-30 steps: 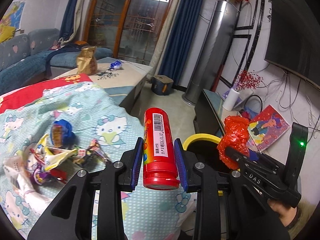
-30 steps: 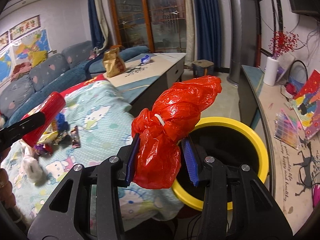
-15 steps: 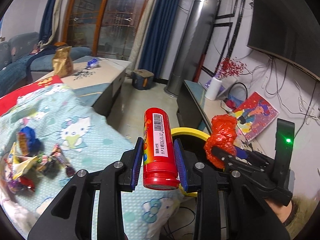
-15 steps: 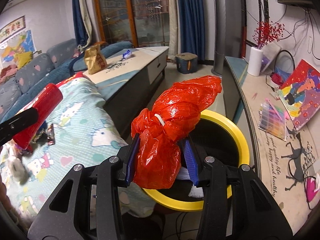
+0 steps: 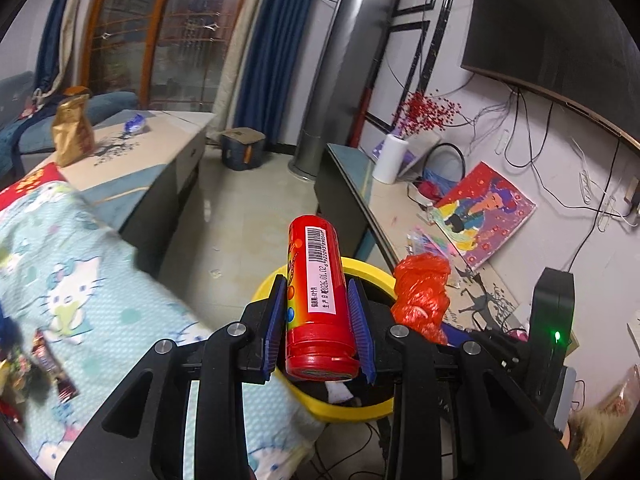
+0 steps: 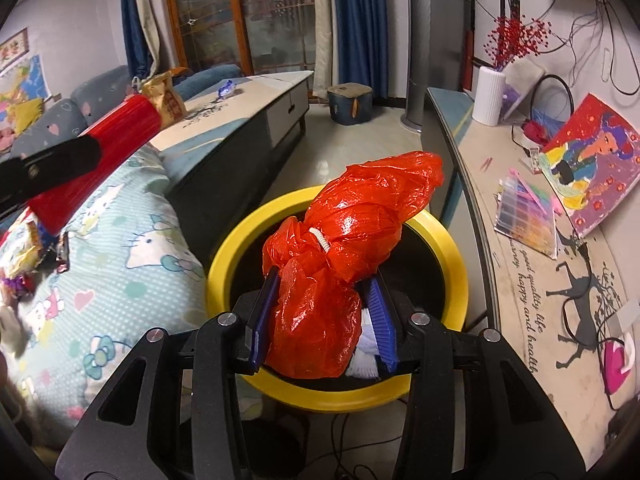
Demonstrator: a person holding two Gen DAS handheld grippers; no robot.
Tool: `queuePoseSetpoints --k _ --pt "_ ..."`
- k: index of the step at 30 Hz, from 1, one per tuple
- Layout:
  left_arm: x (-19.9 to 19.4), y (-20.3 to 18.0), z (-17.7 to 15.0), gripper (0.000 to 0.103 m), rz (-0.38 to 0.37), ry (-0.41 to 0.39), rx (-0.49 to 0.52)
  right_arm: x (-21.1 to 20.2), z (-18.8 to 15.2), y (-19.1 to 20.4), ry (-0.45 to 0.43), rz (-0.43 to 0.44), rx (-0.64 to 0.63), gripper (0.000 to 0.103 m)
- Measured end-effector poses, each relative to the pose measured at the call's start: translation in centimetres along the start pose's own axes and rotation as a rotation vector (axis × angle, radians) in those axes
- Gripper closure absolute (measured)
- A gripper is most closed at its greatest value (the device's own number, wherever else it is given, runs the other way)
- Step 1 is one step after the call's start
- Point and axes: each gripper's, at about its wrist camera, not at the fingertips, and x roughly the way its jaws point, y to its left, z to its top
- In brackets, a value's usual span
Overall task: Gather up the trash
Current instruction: 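Carry red container and red bag over the yellow bin and release both, then move both tools back over the remaining wrappers on the bedspread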
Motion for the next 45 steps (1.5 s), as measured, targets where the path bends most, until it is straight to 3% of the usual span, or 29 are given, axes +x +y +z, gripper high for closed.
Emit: queuePoseSetpoints --k 9,10,12,13,14,15,16,18,20,23,26,32,45 --pt "4.6 -0.7 0.8 0.073 -0.036 0.051 -0.014 0.6 -0.5 -1.3 0.015 -0.016 0.023 0.066" --pt "4.9 -0.7 0.8 0.073 -0.039 0.057 -0.014 0.7 -0.6 -1.3 0.007 -0.016 0.021 0.065" --pt "6.2 -0.8 0.9 0.072 -0.077 0.089 -0.016 1.0 -0.8 -1.4 0.007 -0.026 0.014 0.049" --pt "6.9 -0.8 0.8 0.067 -0.094 0.114 -0.013 1.1 -0.9 -1.5 0.013 -0.043 0.014 0.04" --pt "7.6 -0.8 0.8 0.057 -0.101 0.133 -0.009 1.1 -1.0 -1.6 0.016 -0.056 0.016 0.039" --pt "8.0 -0.6 0.5 0.029 -0.096 0.141 -0.009 1.2 -1.0 -1.8 0.021 -0.067 0.018 0.039" --pt "7.9 -0.3 0.4 0.019 -0.086 0.137 -0.014 1.0 -1.0 -1.9 0.019 -0.078 0.022 0.039" --pt "7.4 0.5 0.1 0.019 -0.092 0.126 -0.04 0.6 -0.8 -2.2 0.0 -0.085 0.03 0.037" --pt "6.4 1.2 -0.2 0.019 -0.058 0.116 -0.05 0.1 -0.6 -2.3 -0.027 -0.1 0.035 0.033" --pt "4.0 2.2 -0.5 0.008 0.007 0.058 -0.037 -0.6 -0.2 -1.9 -0.062 -0.085 0.037 0.032" --pt "1.9 3.2 -0.6 0.008 0.06 0.022 -0.049 -1.4 0.2 -1.2 -0.1 -0.056 0.037 0.027" --pt "-2.5 5.9 -1.3 0.007 0.18 -0.046 -0.075 -2.7 0.7 1.5 -0.136 0.01 -0.003 0.027" --pt "-9.6 11.3 -3.1 0.007 0.351 -0.127 -0.16 -4.7 0.5 9.1 -0.153 0.171 -0.128 0.025"
